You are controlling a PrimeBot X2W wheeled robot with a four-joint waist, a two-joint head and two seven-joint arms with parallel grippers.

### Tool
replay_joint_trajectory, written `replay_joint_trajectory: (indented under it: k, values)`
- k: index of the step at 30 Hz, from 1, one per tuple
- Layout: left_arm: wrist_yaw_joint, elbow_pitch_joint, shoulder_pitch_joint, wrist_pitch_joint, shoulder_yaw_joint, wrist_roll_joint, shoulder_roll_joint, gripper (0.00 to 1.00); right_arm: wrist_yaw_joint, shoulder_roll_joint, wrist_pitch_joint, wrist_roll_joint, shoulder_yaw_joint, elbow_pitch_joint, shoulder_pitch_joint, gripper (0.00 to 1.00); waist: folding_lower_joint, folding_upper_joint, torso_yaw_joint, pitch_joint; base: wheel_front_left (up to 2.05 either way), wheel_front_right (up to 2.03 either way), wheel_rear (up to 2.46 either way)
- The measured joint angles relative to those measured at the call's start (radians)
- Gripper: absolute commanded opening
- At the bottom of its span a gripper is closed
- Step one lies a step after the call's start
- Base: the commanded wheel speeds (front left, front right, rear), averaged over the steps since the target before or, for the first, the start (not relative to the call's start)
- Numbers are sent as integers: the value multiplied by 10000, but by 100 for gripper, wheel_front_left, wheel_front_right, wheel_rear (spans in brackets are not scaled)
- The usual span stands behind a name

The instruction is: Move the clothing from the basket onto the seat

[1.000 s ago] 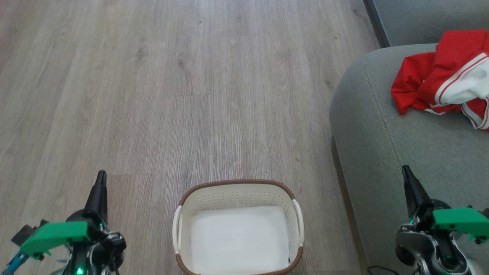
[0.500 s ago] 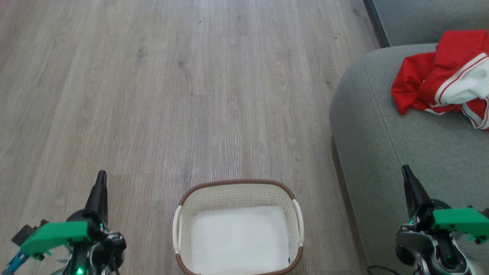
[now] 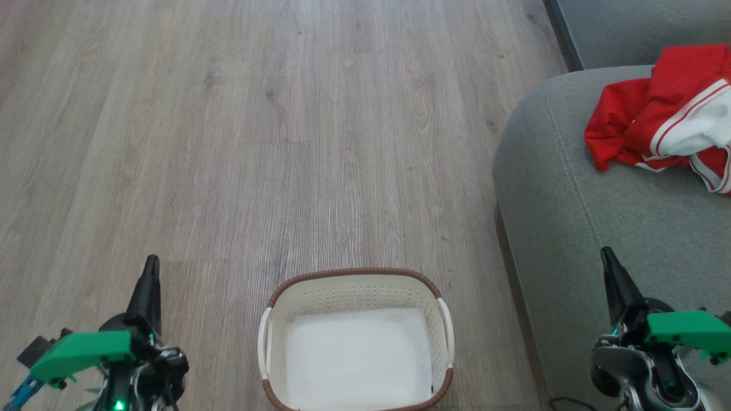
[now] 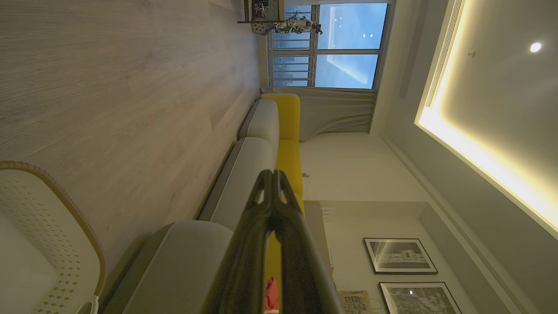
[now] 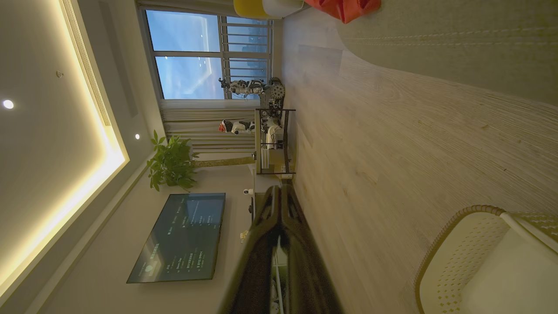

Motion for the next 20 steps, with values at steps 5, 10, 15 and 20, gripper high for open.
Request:
replay_joint_trajectory:
  k: [5,10,15,20]
  values:
    - [0,2,0,2,6,0,-2,0,0,0,0,0,0,0,0,0,0,0,0,0,0,0,0]
    - [0,2,0,2,8,0,-6,0,0,0,0,0,0,0,0,0,0,0,0,0,0,0,0]
    - [0,2,0,2,12,0,-8,0,0,0,0,0,0,0,0,0,0,0,0,0,0,0,0]
    - [0,2,0,2,13,0,-10,0,0,0,0,0,0,0,0,0,0,0,0,0,0,0,0]
